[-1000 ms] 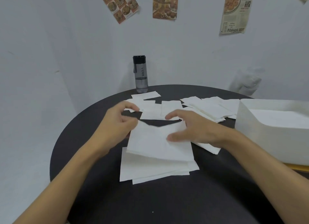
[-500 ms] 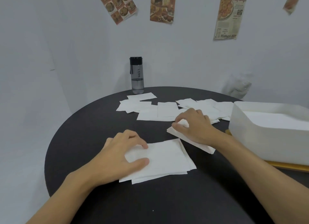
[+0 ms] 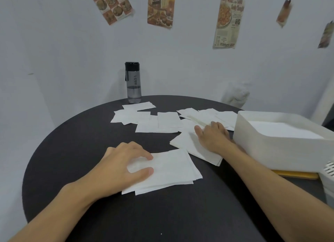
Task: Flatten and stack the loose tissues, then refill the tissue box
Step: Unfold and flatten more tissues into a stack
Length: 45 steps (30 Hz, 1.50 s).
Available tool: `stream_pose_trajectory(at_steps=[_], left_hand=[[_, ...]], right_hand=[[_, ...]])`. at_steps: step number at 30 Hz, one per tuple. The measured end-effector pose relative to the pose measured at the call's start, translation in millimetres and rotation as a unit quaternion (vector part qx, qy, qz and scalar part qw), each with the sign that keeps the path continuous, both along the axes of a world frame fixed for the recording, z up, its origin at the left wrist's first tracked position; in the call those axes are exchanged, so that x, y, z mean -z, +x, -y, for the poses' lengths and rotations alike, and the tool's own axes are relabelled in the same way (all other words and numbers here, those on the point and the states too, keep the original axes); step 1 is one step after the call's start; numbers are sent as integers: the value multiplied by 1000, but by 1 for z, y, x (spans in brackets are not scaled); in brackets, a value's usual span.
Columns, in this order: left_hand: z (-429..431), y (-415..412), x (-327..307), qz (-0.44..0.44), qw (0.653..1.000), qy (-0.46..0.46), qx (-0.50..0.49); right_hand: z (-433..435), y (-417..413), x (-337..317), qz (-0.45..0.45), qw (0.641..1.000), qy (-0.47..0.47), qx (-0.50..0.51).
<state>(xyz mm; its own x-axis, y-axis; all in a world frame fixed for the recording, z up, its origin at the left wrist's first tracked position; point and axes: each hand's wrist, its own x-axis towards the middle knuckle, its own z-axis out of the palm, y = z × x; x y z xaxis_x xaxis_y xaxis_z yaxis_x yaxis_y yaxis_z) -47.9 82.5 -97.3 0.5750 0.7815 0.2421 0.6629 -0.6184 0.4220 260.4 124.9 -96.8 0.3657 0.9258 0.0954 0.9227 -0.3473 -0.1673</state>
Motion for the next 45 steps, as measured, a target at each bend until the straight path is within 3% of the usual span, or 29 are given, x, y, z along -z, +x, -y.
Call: stream_pose_trajectory(at_steps=[5,10,16,19,22,26,30,33,38,45], left_hand=[[-1,-1,1,-2,1000,6,-2],[1,0,-1,0,1000,4,-7],[2,0,-1,12,1000,14,-9],[-1,1,-3,126,990,34,-47],[-3,6,-11,260,958,29,-115],[-10,9,-27,354,920,10,-170],[-9,13,-39,436,880,-73,-176],[-5,14,-38,438,878,-101,-166],[7,12,-33,429,882,-138,-138],[18,6,-16,233,964,-61,-117]], right_hand=[[1,1,-1,1,1000,8,6],[5,-12,-11,-17,993,102,-50],[19,-36,-26,-145,933,268,-194],[30,-47,-36,-257,887,303,-234],[39,-55,-45,-370,846,286,-256],[49,-63,-53,-504,774,262,-278],[52,-65,-52,-566,749,206,-276],[52,-61,-50,-572,754,165,-276],[56,-52,-52,-452,828,120,-309],[58,-43,-51,-301,888,-12,-348]])
